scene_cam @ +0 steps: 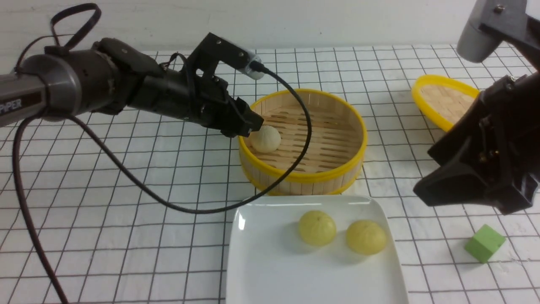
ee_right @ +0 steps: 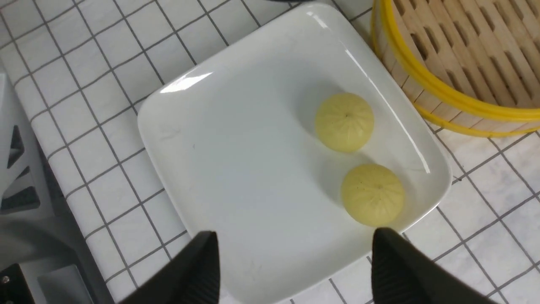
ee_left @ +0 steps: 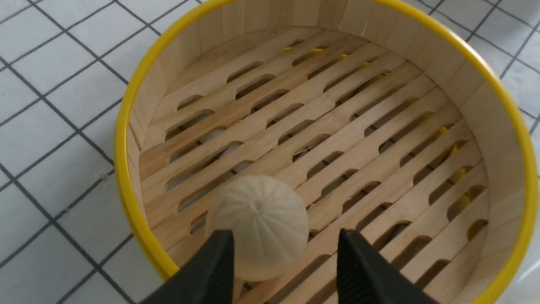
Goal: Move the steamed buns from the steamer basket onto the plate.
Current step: Use the left arm to grab the steamed stuffed bun that is closest to it
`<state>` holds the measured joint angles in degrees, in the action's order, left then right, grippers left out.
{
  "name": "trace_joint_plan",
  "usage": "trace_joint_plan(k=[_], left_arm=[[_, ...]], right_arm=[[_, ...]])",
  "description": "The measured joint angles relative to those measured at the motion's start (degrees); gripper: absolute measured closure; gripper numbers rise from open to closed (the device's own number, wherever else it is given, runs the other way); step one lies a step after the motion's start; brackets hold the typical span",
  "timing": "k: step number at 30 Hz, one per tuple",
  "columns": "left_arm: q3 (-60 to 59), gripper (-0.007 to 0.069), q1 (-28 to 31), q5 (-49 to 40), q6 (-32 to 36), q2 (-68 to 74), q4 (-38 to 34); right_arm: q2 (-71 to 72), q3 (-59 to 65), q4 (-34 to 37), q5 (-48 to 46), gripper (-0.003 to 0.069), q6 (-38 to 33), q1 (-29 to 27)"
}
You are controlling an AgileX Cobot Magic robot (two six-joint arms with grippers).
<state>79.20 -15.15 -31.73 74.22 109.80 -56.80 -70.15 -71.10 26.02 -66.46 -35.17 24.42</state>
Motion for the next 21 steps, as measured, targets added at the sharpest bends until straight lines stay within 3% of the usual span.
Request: trace_joint_plan(k=[21], left_arm=[[4.18,0.0265,-2.49,3.60,0.70,8.34,0.47]], right_arm=[[0.05,4.10,1.55,2.15,0.0185,-0.94,0.00]])
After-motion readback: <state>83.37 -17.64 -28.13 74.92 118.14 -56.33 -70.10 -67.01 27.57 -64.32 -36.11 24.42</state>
